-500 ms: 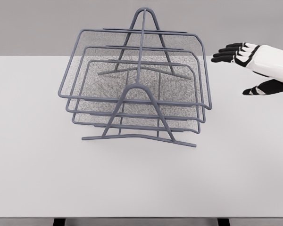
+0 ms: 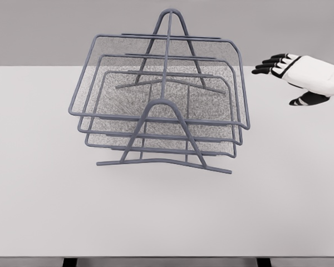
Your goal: Pull out the upper folder box with right arm
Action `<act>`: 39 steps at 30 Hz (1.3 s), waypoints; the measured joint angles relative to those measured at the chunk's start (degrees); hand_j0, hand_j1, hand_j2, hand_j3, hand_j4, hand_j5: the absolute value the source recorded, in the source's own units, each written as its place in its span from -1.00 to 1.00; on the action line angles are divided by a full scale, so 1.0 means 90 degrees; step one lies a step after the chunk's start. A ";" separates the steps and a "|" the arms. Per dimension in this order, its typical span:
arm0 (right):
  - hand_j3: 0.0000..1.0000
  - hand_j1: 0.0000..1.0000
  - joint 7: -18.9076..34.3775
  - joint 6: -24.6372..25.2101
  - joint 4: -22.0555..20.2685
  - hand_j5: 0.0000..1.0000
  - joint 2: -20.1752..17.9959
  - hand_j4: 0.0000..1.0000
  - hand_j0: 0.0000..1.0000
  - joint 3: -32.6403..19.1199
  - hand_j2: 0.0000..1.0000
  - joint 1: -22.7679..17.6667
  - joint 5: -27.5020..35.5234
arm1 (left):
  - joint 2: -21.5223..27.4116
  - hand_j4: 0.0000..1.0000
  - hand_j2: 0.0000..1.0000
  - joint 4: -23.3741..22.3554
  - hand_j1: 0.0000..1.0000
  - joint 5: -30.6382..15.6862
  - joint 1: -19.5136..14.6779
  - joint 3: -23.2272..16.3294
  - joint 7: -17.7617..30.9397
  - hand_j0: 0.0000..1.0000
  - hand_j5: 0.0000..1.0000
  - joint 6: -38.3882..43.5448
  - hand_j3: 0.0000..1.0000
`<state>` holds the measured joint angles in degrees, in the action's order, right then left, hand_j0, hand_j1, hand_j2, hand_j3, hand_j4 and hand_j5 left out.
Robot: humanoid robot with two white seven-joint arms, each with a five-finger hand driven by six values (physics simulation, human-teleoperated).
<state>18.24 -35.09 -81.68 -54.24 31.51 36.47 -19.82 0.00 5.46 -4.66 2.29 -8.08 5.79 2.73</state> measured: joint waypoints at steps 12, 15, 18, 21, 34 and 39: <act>1.00 1.00 0.0211 -0.0002 0.0017 1.00 0.0647 1.00 1.00 0.0126 1.00 0.0273 -0.0413 | 0.0000 1.00 1.00 0.0000 1.00 0.0000 0.0000 0.0000 0.0000 1.00 1.00 0.0000 1.00; 1.00 1.00 0.0213 -0.0001 -0.0110 1.00 0.0677 1.00 1.00 0.0169 1.00 0.0391 -0.0411 | 0.0000 1.00 1.00 0.0000 1.00 0.0000 0.0000 0.0000 0.0000 1.00 1.00 0.0000 1.00; 1.00 1.00 0.0213 -0.0001 -0.0151 1.00 0.0691 1.00 1.00 0.0184 1.00 0.0371 -0.0408 | 0.0000 1.00 1.00 0.0000 1.00 0.0000 0.0000 0.0000 0.0000 1.00 1.00 0.0000 1.00; 1.00 1.00 0.0217 -0.0001 -0.0140 1.00 0.0693 1.00 1.00 0.0269 1.00 0.0313 -0.0419 | 0.0000 1.00 1.00 0.0000 1.00 0.0000 0.0000 0.0000 0.0000 1.00 1.00 0.0000 1.00; 1.00 1.00 0.0364 0.0034 -0.0120 1.00 0.0490 1.00 1.00 0.0508 1.00 0.0273 -0.0210 | 0.0000 1.00 1.00 0.0001 1.00 0.0000 0.0000 0.0001 0.0000 1.00 1.00 0.0000 1.00; 1.00 1.00 0.0370 0.0027 -0.0159 1.00 0.0261 1.00 1.00 0.0469 1.00 0.0283 -0.0155 | 0.0000 1.00 1.00 0.0000 1.00 0.0000 0.0000 0.0001 0.0000 1.00 1.00 0.0000 1.00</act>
<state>21.57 -34.85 -83.11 -51.89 35.73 39.02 -21.22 0.00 5.46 -4.66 2.29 -8.07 5.79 2.73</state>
